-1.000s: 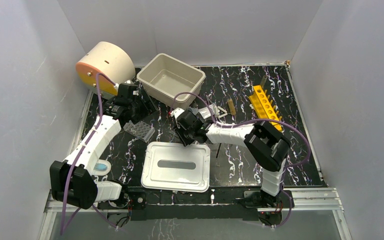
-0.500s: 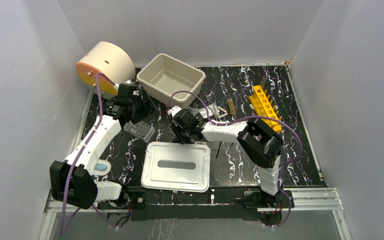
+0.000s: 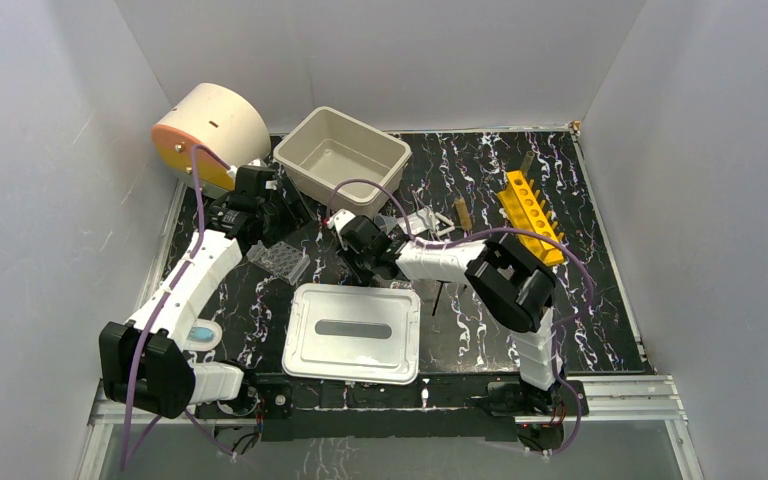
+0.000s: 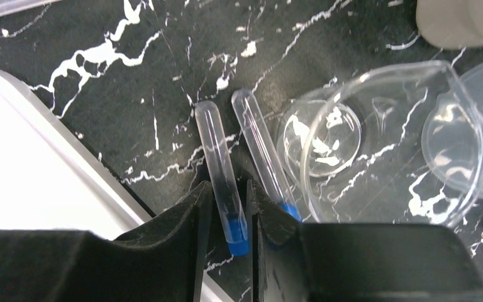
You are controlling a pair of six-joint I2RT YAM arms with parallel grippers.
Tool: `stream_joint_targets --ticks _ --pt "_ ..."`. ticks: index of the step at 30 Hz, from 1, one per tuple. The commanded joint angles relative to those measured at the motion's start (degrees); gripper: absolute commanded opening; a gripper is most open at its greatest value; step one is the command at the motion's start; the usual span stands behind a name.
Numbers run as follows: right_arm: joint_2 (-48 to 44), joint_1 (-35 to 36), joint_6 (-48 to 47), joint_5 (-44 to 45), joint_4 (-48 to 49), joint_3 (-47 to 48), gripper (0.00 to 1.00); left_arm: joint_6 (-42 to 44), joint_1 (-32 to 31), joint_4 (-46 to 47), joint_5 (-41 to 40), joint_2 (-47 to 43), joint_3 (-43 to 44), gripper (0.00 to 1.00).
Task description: Organize the chemistry lab equipment
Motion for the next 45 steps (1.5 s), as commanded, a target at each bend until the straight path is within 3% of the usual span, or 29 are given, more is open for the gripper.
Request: stream_joint_targets --ticks 1,6,12,18,22,29,32,34,36,37,39,41,45 --pt "3.24 0.51 -3.83 0.60 0.14 3.32 0.33 0.22 0.54 -1.63 -1.65 -1.52 2.17 0.71" --pt "6.05 1.11 -5.37 1.83 -2.68 7.01 0.31 -0.22 0.63 -2.26 -2.79 -2.20 2.30 0.72" --pt "7.16 1.38 -4.91 3.27 -5.56 9.89 0.18 -0.73 0.70 -4.58 -6.45 -3.31 3.34 0.73" --pt "3.34 1.40 -2.51 0.47 -5.73 12.98 0.17 -4.34 0.80 -9.79 -16.49 -5.48 4.99 0.74" --pt "-0.57 1.32 -0.53 -1.08 -5.30 14.94 0.17 -4.67 0.78 -9.50 -17.14 -7.26 5.49 0.75" --pt "-5.10 -0.74 8.06 -5.01 -6.20 21.15 0.18 -6.32 0.78 -6.98 -8.43 -7.69 7.94 0.76" --pt "-8.24 -6.22 19.24 -10.25 -4.71 23.92 0.18 -6.29 0.79 -4.70 -2.82 -8.36 9.30 0.78" --pt "-9.89 -9.28 25.18 -13.30 -3.04 24.25 0.19 -5.32 0.83 0.22 4.54 -8.85 8.65 0.82" --pt "-12.58 -14.16 36.81 -17.42 0.67 22.65 0.19 -5.56 0.79 13.27 19.84 -8.28 5.46 0.88" --pt "-13.83 -16.14 42.15 -19.32 3.03 20.54 0.20 -5.64 0.83 15.76 24.13 -7.00 4.57 0.93" --pt "-15.54 -18.74 50.17 -22.52 9.22 16.22 0.21 -4.44 0.79 15.17 26.85 -5.04 5.32 0.95" --pt "-15.57 -19.66 54.41 -24.73 10.55 15.49 0.21 -7.67 0.58 20.85 36.70 -1.25 5.66 0.95" --pt "-15.47 -19.73 59.01 -26.69 12.65 14.26 0.21 -13.02 -1.49 28.87 37.72 2.70 5.65 0.90"
